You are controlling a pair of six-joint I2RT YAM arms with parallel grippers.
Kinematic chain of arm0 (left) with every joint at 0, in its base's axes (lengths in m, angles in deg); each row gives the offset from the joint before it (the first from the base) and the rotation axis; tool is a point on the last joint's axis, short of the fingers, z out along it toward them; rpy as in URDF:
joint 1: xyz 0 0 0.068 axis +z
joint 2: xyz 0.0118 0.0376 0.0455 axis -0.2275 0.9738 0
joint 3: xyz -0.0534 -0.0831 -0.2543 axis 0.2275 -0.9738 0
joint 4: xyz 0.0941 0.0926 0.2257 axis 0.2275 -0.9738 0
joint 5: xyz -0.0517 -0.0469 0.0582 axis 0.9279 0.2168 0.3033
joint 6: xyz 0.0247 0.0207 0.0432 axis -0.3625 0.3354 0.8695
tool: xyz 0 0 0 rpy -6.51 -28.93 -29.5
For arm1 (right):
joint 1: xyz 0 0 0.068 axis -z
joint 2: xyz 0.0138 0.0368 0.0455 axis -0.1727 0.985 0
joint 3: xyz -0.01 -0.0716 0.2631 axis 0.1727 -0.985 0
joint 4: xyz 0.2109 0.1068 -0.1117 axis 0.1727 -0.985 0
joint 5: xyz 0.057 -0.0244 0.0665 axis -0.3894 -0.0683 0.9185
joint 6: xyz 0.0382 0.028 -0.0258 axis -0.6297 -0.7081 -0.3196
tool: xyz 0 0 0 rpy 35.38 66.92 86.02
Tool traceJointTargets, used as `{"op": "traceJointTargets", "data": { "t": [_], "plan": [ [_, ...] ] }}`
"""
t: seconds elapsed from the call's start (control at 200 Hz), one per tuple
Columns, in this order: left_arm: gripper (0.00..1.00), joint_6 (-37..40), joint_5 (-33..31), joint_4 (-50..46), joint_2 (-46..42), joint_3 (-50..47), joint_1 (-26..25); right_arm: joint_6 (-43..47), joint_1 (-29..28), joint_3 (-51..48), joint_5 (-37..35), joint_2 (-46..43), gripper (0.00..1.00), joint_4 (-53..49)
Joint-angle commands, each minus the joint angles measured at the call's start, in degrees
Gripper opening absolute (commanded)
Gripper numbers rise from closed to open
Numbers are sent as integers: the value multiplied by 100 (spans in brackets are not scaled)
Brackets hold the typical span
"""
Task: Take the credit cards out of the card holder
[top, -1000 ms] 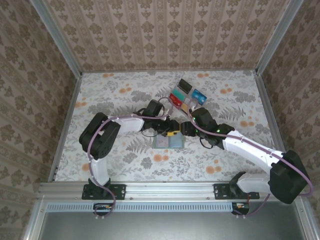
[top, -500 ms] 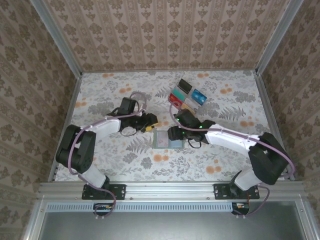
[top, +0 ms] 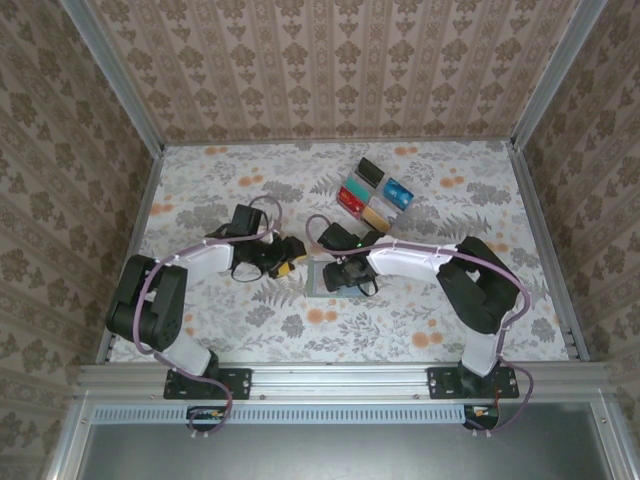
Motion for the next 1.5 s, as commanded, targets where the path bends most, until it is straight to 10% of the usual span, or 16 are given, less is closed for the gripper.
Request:
{"op": "traceJointTargets", "data": {
  "t": [0.0,0.37,1.12,1.495],
  "plan": [
    [60,121,93,-111,-102,85,-159,-53,-22,118,-306,227,62,-559],
    [48,-13,150,107,349,436,-666,67,7,-57,-309,327,44,-429],
    [47,-109,129,383,1036,668,-1006,24,111,-330,8,93,42,-13],
    [45,-656,562,1414,1154,765,-1329,-62,261,-853,-252,-1618,48,395]
  ]
}}
